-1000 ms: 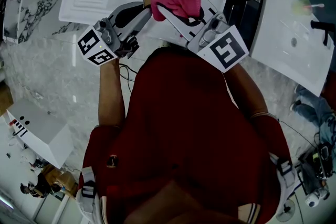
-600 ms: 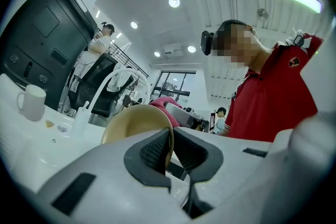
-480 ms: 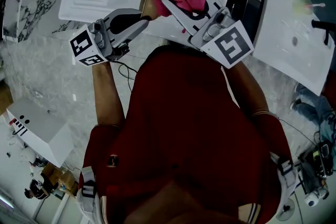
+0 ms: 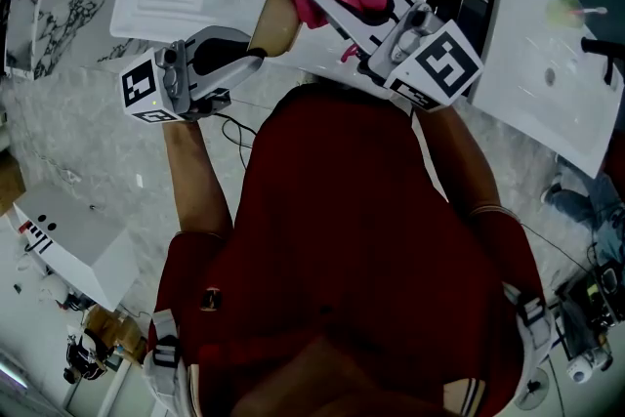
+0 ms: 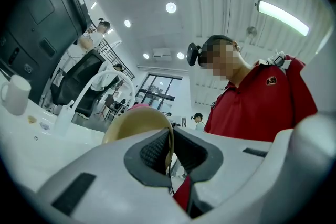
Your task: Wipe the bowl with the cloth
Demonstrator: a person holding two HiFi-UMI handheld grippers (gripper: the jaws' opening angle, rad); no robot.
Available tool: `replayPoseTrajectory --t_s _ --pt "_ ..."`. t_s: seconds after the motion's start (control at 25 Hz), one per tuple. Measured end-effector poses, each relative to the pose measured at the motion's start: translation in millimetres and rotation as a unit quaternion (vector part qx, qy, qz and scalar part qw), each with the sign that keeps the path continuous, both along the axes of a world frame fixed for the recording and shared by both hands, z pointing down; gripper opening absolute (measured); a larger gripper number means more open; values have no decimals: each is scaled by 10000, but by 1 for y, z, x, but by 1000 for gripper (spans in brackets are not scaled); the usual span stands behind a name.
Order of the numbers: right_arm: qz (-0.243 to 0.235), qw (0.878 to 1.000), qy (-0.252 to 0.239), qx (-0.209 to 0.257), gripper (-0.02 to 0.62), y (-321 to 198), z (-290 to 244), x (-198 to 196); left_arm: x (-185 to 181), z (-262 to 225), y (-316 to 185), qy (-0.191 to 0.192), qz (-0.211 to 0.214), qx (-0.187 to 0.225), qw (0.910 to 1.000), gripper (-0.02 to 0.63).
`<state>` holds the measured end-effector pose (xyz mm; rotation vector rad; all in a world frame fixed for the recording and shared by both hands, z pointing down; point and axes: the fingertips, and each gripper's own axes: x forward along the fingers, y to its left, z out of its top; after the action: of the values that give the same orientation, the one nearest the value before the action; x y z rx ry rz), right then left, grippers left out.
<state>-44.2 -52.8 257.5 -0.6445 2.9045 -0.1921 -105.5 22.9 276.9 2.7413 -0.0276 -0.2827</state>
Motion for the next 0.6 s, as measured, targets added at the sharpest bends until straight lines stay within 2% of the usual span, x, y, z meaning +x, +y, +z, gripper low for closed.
replayPoseTrajectory --t_s 0.24,0.44,0.6 --pt "-116 9972 -469 -569 28 -9 12 6 -2 -5 1 220 127 -6 9997 28" --pt "-450 9857 -1083 -1210 28 -15 21 12 -2 -10 1 457 203 -15 9987 28" --pt "-508 9806 -1222 -1447 28 -17 28 12 -3 -14 3 614 272 6 9977 28"
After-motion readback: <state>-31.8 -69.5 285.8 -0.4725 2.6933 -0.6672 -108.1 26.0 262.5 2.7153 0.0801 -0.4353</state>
